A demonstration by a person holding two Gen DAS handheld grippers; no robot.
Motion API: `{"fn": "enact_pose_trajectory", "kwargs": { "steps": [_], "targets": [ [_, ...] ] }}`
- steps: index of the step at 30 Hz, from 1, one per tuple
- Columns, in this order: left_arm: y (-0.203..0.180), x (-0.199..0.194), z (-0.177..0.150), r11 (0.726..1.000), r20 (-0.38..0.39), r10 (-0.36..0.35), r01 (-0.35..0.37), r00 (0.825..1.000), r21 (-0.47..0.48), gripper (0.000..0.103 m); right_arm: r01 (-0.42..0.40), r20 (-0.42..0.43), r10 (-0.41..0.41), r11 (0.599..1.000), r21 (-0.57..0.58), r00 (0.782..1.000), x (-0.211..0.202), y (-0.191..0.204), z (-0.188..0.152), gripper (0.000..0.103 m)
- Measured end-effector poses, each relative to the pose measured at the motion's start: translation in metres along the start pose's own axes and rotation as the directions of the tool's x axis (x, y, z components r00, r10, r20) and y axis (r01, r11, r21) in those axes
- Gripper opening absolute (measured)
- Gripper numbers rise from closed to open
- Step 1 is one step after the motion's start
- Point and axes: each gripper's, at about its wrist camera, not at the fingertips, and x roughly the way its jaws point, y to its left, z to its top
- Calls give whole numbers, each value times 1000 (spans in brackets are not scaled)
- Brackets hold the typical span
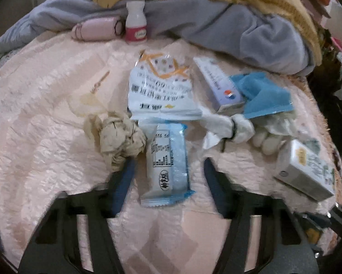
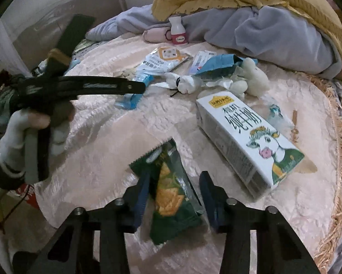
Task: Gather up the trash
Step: 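Grasp the blue-white wrapped packet with the left gripper while the right grasps the green cracker packet, then carry the blue-white packet and green cracker packet toward the white bucket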
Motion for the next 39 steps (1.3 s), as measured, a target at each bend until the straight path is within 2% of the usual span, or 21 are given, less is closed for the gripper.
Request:
{"fn": "enact_pose_trajectory", "kwargs": {
  "steps": [1,4,7,11,16,23,39],
  "targets": [
    [0,3,-1,1000,-16,-6,6,1000,-2,29,9,3,-9,1000,-7,1000,-1,2,-1,31],
    [2,-7,-6,1000,2,-29,29,1000,-4,28,-4,33,4,1000,-2,999,-14,4,-7,28],
    [0,-30,-12,996,24,-86,86,996,-7,27,-13,73,12,1000,13,997,-29,4,-11,28],
    [-18,-62,-24,989,49,-145,144,988,29,27,-11,122,4,998,54,993,-49,3,-16,28],
    [-49,-86,-37,980,60,-177,170,982,102,27,-11,185,-14,991,135,983,-79,-2,-24,28],
    [-105,-113,-53,957,79,-211,190,974,217,27,37,231,-83,980,195,970,-117,-12,-38,28],
    [-201,-136,-65,896,85,-280,228,956,380,27,106,302,-210,939,326,930,-183,-53,-80,28]
  ]
}}
